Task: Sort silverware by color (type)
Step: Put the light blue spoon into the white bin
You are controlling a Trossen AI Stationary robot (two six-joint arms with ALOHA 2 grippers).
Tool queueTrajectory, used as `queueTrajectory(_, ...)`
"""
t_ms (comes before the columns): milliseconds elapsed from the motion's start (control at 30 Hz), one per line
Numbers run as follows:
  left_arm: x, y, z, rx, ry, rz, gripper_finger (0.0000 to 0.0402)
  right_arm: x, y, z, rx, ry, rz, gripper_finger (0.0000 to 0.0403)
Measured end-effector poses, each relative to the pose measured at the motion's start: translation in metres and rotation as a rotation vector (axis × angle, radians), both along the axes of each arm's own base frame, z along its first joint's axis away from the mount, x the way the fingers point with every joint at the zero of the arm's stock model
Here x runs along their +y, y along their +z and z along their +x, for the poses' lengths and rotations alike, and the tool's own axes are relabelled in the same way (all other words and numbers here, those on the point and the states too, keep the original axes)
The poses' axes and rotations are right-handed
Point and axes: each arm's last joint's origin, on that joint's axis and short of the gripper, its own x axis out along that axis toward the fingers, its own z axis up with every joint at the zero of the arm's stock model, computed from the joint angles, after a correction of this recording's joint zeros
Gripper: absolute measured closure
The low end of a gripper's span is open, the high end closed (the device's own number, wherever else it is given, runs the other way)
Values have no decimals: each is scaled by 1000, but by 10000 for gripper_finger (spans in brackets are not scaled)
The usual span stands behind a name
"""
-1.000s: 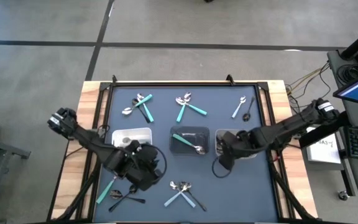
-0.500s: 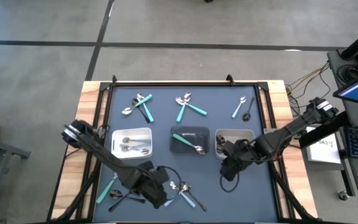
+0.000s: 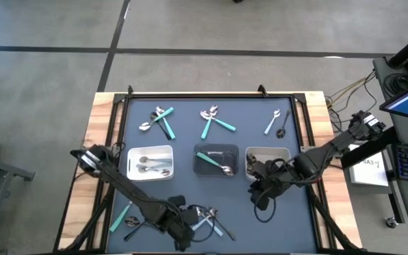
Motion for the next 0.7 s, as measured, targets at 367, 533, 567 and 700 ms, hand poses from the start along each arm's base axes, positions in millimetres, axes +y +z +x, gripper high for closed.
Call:
queueTrajectory(367, -19, 10, 8, -141, -20, -115, 338, 0, 1, 0, 2, -10, 18, 302)
queueTrajectory(533, -31, 23, 19, -155, -25, -191, 338, 0, 0, 0, -4, 67, -39, 302)
queueTrajectory(567, -33, 26, 22, -156, -20, -210, 338, 0, 0, 0, -5, 83, -50, 300)
queueTrajectory(700, -43, 35, 34, -180, -18, -244, 338, 0, -2, -1, -3, 126, -84, 296)
